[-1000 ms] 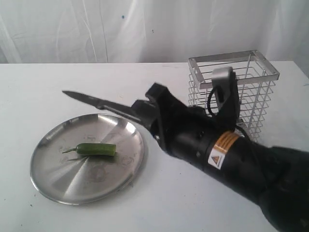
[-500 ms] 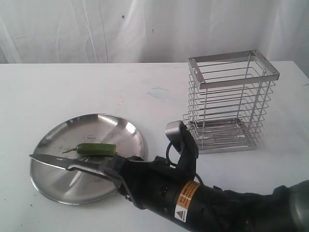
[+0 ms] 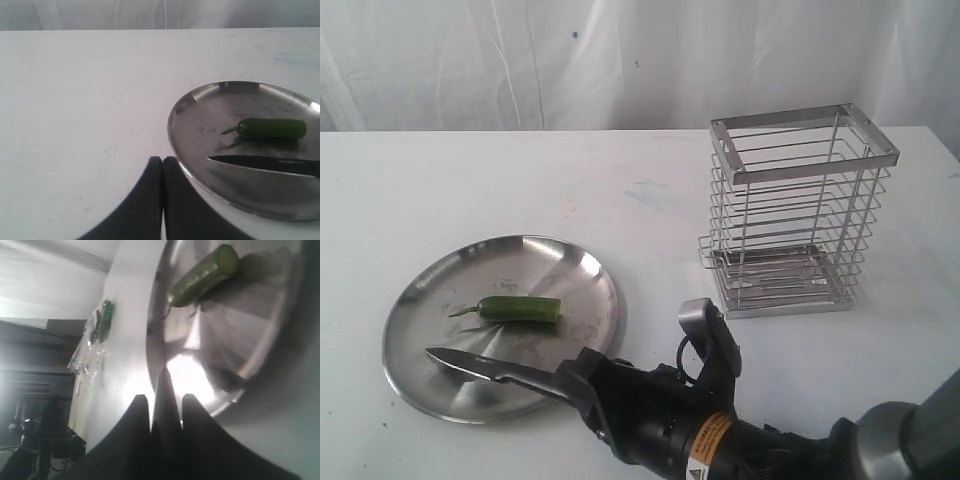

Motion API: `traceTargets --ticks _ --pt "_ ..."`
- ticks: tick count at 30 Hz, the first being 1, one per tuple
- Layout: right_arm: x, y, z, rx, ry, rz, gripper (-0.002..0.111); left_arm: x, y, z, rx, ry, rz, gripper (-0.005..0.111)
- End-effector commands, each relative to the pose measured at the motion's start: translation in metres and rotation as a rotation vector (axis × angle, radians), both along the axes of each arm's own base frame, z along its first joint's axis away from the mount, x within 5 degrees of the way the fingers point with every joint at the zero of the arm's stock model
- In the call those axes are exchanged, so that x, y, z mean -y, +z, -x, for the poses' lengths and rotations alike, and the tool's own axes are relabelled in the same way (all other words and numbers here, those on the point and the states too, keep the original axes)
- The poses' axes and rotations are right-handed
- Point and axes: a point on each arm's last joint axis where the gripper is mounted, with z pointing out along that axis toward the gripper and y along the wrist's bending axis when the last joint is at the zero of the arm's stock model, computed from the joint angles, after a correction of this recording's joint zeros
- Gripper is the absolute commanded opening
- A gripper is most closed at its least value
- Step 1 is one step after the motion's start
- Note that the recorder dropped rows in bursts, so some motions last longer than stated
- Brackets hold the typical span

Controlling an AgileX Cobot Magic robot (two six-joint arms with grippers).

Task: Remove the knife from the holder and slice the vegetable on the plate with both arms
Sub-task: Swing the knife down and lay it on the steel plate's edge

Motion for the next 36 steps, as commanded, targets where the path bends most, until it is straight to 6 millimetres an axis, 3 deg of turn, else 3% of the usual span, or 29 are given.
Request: traceTargets --ticks 1,5,11,20,28,36 --pt "0.004 -0.008 0.004 -0.032 0.021 0.068 0.0 0.0 -0.001 0.0 0.002 -0.002 0.006 0.0" --pt "0.004 -0.009 0.005 -0.042 0.021 0.082 0.0 0.0 -0.001 0.0 0.002 -0.002 0.006 0.0" --pt "0.011 -0.026 0.009 -0.171 0.015 0.24 0.0 0.0 -0.001 0.0 0.002 -0.002 0.006 0.0" --pt "0.009 -0.023 0.008 -0.154 0.013 0.205 0.001 0.0 -0.001 0.0 0.002 -0.002 0.006 0.0" --pt "0.011 -0.027 0.009 -0.184 0.012 0.249 0.022 0.0 -0.001 0.0 0.002 -0.002 0.006 0.0" --pt "0.012 -0.028 0.01 -0.194 0.012 0.264 0.031 0.0 -0.001 0.0 0.002 -0.002 0.006 0.0"
